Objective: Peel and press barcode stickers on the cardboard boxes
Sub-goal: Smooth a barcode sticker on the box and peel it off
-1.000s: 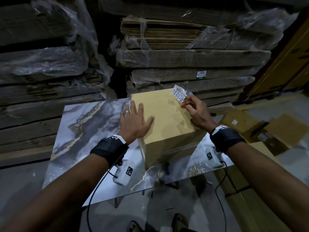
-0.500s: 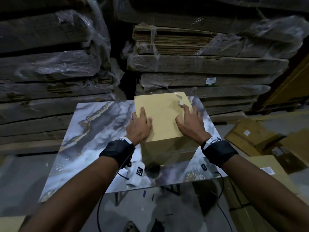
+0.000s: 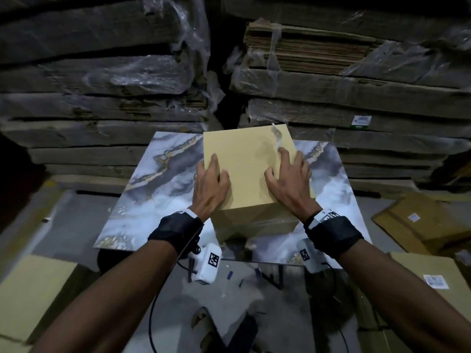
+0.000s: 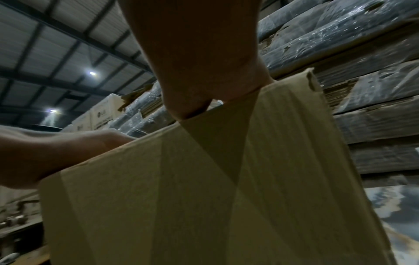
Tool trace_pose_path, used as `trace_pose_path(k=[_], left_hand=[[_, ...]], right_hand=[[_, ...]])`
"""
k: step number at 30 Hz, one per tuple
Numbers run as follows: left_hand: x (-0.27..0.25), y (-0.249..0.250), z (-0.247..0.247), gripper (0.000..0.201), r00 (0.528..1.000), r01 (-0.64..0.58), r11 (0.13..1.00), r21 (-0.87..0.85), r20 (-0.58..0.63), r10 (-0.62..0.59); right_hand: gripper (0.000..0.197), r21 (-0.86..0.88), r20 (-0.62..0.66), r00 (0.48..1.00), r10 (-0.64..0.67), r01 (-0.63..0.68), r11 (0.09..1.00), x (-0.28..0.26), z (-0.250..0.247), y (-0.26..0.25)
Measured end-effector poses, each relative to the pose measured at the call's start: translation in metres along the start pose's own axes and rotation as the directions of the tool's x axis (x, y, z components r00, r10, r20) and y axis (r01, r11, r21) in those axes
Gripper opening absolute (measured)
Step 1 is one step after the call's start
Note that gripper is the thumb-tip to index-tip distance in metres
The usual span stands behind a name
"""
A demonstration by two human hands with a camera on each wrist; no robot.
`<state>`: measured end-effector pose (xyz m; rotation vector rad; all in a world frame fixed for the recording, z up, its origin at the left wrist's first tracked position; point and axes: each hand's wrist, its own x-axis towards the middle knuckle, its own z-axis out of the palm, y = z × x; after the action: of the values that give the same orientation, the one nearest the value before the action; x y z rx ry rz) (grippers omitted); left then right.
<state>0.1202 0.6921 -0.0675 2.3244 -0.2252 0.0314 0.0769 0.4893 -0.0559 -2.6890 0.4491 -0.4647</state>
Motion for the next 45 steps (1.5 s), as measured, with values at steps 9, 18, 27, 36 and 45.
trace_pose_path(k=[9, 18, 27, 36, 45], left_hand=[[-0.056, -0.051, -0.066, 0.061, 0.961, 0.163, 0.987, -0.004, -0.226, -0.160], [-0.111, -0.117, -0.132, 0.064, 0.868, 0.293, 0.952, -0.093, -0.391, -0.306], [-0.168, -0.191, -0.200, 0.066, 0.752, 0.411, 0.900, -0.146, -0.503, -0.425], [-0.242, -0.274, -0.265, 0.064, 0.615, 0.517, 0.825, -0.226, -0.572, -0.543], [-0.323, -0.330, -0.312, 0.061, 0.448, 0.595, 0.738, -0.320, -0.630, -0.635]], right_hand=[[0.064, 0.084, 0.073, 0.974, -0.213, 0.206, 0.975, -0.030, 0.026, -0.080], [0.065, 0.172, 0.140, 0.911, -0.388, 0.363, 0.916, -0.068, 0.060, -0.171], [0.067, 0.233, 0.208, 0.836, -0.508, 0.461, 0.856, -0.120, 0.095, -0.273], [0.068, 0.305, 0.279, 0.714, -0.643, 0.569, 0.764, -0.191, 0.139, -0.380], [0.069, 0.390, 0.325, 0.561, -0.762, 0.654, 0.648, -0.270, 0.168, -0.462]])
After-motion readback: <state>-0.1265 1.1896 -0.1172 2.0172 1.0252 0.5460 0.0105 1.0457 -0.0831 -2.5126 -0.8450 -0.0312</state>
